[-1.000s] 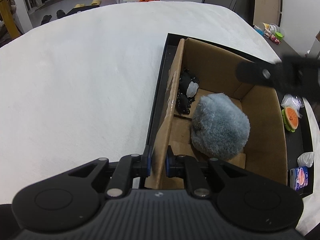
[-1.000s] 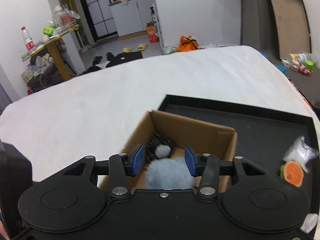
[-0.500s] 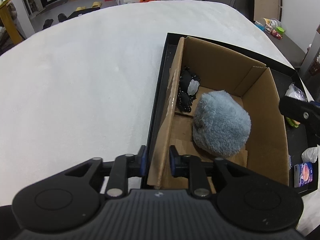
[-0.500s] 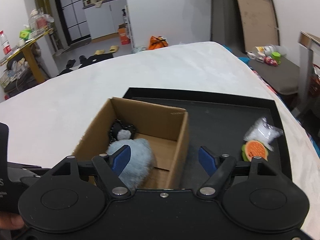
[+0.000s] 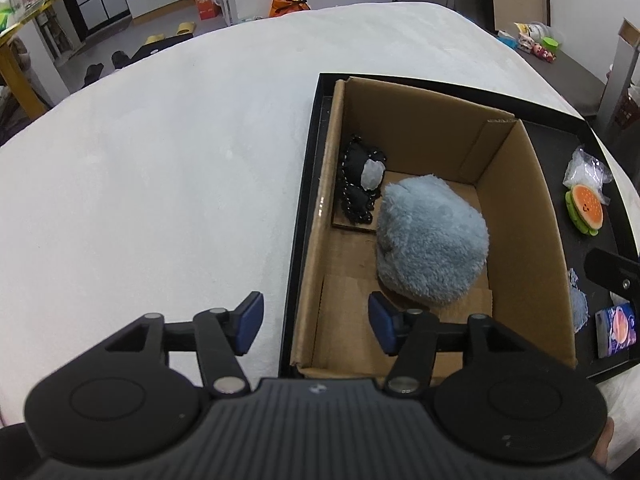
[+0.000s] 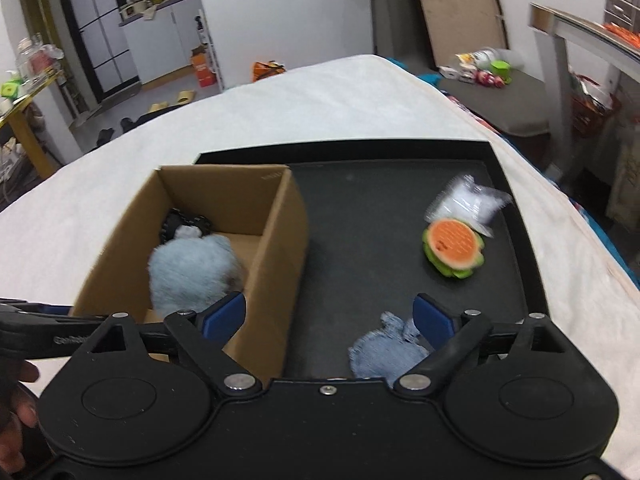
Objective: Organize soft objects
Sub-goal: 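Move the right gripper to the purple juice carton and grasp it, then carry the purple carton into the box and open the right gripper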
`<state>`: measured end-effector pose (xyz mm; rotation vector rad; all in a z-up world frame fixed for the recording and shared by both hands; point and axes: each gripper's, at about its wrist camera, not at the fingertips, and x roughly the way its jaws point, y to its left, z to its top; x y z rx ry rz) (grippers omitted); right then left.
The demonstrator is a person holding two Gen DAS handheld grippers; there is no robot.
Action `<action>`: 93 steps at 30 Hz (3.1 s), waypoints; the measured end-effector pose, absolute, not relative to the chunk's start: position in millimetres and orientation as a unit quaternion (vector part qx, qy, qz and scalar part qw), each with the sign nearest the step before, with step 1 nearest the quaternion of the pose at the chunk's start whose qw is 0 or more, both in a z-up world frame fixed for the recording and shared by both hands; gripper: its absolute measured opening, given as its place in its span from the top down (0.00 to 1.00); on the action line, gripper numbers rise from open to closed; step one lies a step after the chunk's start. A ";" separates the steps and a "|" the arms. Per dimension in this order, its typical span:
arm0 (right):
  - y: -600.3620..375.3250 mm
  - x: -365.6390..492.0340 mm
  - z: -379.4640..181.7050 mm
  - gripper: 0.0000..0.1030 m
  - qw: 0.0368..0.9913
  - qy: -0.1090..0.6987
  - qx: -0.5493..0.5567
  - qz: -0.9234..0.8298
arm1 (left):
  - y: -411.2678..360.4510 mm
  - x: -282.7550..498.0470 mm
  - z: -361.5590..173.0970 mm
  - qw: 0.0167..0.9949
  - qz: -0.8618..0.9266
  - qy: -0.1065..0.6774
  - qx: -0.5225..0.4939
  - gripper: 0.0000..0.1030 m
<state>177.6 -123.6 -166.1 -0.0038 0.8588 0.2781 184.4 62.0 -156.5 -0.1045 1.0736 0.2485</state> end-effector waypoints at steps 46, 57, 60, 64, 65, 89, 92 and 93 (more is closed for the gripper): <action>-210.6 212.3 -246.0 0.13 0.824 0.566 -0.033 0.017 | 22.6 189.5 -167.5 0.840 0.127 0.526 0.023 0.37; -216.7 214.9 -249.7 0.30 0.820 0.571 -0.003 0.025 | 26.7 190.9 -163.9 0.839 0.126 0.529 0.008 0.36; -213.5 210.8 -240.9 0.30 0.831 0.556 -0.008 0.033 | 26.6 190.7 -161.8 0.841 0.125 0.526 0.011 0.36; -205.5 204.5 -227.2 0.30 0.846 0.530 -0.017 0.051 | 26.8 188.2 -158.3 0.844 0.125 0.521 0.008 0.36; -203.0 203.0 -223.7 0.30 0.851 0.522 -0.021 0.054 | 26.6 187.8 -157.5 0.845 0.125 0.520 0.009 0.36; -143.0 209.6 -153.6 0.30 0.892 0.430 -0.020 0.137 | 48.9 184.0 -148.9 0.856 0.123 0.501 -0.021 0.43; -132.5 210.0 -148.5 0.30 0.893 0.424 -0.022 0.147 | 51.1 184.1 -150.4 0.857 0.122 0.500 -0.027 0.51; -129.4 210.3 -146.9 0.30 0.894 0.422 -0.023 0.150 | 51.6 184.4 -151.2 0.857 0.121 0.500 -0.030 0.55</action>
